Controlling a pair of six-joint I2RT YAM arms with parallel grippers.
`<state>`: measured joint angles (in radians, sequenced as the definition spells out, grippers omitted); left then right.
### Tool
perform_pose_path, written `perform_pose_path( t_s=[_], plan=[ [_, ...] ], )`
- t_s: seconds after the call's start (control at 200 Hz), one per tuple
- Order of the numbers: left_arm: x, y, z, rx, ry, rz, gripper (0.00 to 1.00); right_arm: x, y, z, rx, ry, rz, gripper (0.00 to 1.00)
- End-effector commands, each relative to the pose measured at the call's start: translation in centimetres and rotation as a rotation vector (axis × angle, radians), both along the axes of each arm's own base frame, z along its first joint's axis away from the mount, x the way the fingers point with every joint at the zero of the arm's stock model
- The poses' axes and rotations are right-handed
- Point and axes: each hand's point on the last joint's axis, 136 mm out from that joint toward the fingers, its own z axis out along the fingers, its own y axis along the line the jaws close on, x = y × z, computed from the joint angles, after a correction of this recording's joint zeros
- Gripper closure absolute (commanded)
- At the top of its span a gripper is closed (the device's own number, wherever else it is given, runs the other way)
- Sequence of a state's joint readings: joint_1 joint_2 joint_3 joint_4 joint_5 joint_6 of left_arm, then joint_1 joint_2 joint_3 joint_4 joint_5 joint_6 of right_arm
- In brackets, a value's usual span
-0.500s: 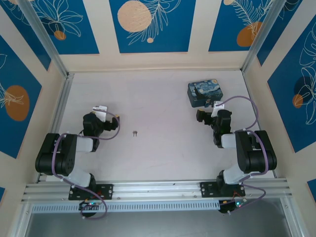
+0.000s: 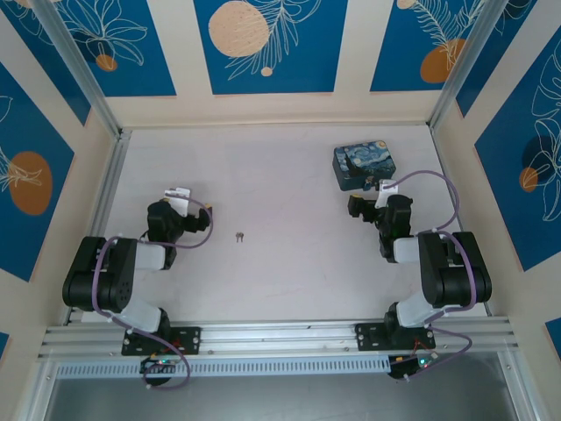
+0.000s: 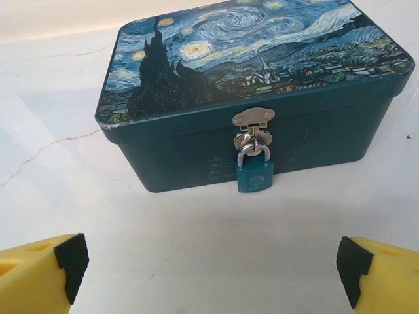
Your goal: Unlock a padlock with a key
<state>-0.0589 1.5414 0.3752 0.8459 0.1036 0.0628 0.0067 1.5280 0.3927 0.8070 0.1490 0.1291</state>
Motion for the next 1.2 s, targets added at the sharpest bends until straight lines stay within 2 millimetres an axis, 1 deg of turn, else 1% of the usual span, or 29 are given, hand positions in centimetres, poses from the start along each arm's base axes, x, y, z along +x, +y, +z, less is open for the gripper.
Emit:
perform_pose_path(
  t_s=[0.0,0.055,0.08,0.14,0.18,0.285,0.295,0.335,0.4,0.445,0.455,0.47,0.475,0.535,0.56,0.585,0.635,0.68,0.7,0.705,0.74,0.75,0.775,0.82,0.835,0.865,1.025,1.1,1.195],
  plan=[
    [0.6,0.6,1.1,0.006,-0.021,0.013,0.00,0.5,0.0,1.5,-0.002,-0.042,0.009,0.01],
    [0.7,0.7,1.3,0.007,-0.015,0.020,0.00,0.5,-0.5,2.0,-0.002,-0.020,-0.024,0.01],
    [0.7,0.7,1.4,0.008,-0.006,0.019,0.00,0.6,-0.7,2.9,-0.003,-0.022,-0.033,0.01],
    [1.0,0.8,1.8,0.007,0.020,0.027,0.00,0.5,-1.3,4.2,-0.005,0.005,-0.068,0.01],
    [1.2,0.8,2.2,0.011,0.035,0.031,0.00,0.6,-2.0,5.1,0.008,0.022,-0.111,0.01],
    [1.5,0.6,2.9,0.013,0.067,0.016,0.00,1.1,-4.1,8.1,0.186,0.092,-0.201,0.01],
    [1.5,0.6,3.0,0.013,0.068,0.016,0.00,1.0,-4.3,8.1,0.195,0.101,-0.215,0.01],
    [1.5,0.7,3.5,0.014,0.075,0.020,0.00,1.6,-5.3,9.5,0.233,0.093,-0.242,0.01],
    [1.6,0.7,4.6,0.014,0.065,0.025,0.00,2.8,-6.7,10.7,0.308,0.120,-0.263,0.01],
    [1.8,0.9,5.7,0.002,0.047,0.038,0.00,4.0,-7.6,10.9,0.357,0.170,-0.278,0.01],
    [1.8,0.9,6.0,-0.003,0.041,0.042,0.00,4.1,-7.8,10.6,0.366,0.187,-0.281,0.01],
    [1.9,0.9,6.4,-0.011,0.036,0.047,0.00,4.7,-7.9,10.9,0.380,0.199,-0.277,0.01],
    [1.9,0.9,6.5,-0.014,0.035,0.049,0.00,4.8,-8.0,10.6,0.384,0.210,-0.280,0.01],
    [2.3,0.8,8.0,-0.052,0.040,0.066,0.00,6.8,-9.0,10.9,0.422,0.255,-0.295,0.01],
    [2.5,0.9,8.7,-0.075,0.050,0.079,0.00,7.4,-9.2,10.2,0.437,0.288,-0.294,0.01],
    [2.7,0.8,9.2,-0.093,0.065,0.089,0.00,8.4,-9.3,10.4,0.451,0.300,-0.287,0.01],
    [3.1,0.8,9.9,-0.132,0.106,0.110,0.00,9.7,-9.5,9.7,0.480,0.348,-0.287,0.01],
    [3.5,0.6,10.7,-0.162,0.130,0.122,0.00,11.1,-9.5,9.7,0.508,0.385,-0.270,0.00],
    [3.7,0.6,11.0,-0.177,0.142,0.129,0.00,11.7,-9.5,9.3,0.519,0.408,-0.269,0.01],
    [3.8,0.6,11.2,-0.182,0.142,0.131,0.00,11.7,-9.4,8.9,0.524,0.422,-0.270,0.01],
    [4.1,0.5,11.4,-0.202,0.161,0.145,0.00,12.6,-9.4,8.5,0.541,0.449,-0.266,0.00],
    [4.2,0.5,11.6,-0.207,0.166,0.149,0.00,12.8,-9.4,7.9,0.548,0.467,-0.267,0.00],
    [4.5,0.5,11.7,-0.221,0.183,0.167,0.00,13.5,-9.4,7.8,0.561,0.476,-0.262,0.00],
    [4.9,0.6,12.1,-0.240,0.211,0.186,0.00,14.4,-9.1,6.7,0.587,0.513,-0.253,0.01],
    [5.0,0.5,12.2,-0.247,0.216,0.189,0.00,14.7,-9.0,6.7,0.595,0.516,-0.245,0.02],
    [5.2,0.4,12.6,-0.260,0.222,0.195,0.00,15.2,-8.9,6.0,0.610,0.536,-0.238,0.02],
    [5.5,0.3,13.9,-0.326,0.274,0.241,0.00,17.0,-7.8,3.1,0.644,0.620,-0.206,0.06],
    [5.3,0.0,13.9,-0.351,0.324,0.247,0.00,17.3,-6.5,2.0,0.658,0.656,-0.167,0.10],
    [5.2,-1.0,13.7,-0.418,0.356,0.219,0.00,17.1,-4.2,1.0,0.662,0.690,-0.107,0.17]
  ],
)
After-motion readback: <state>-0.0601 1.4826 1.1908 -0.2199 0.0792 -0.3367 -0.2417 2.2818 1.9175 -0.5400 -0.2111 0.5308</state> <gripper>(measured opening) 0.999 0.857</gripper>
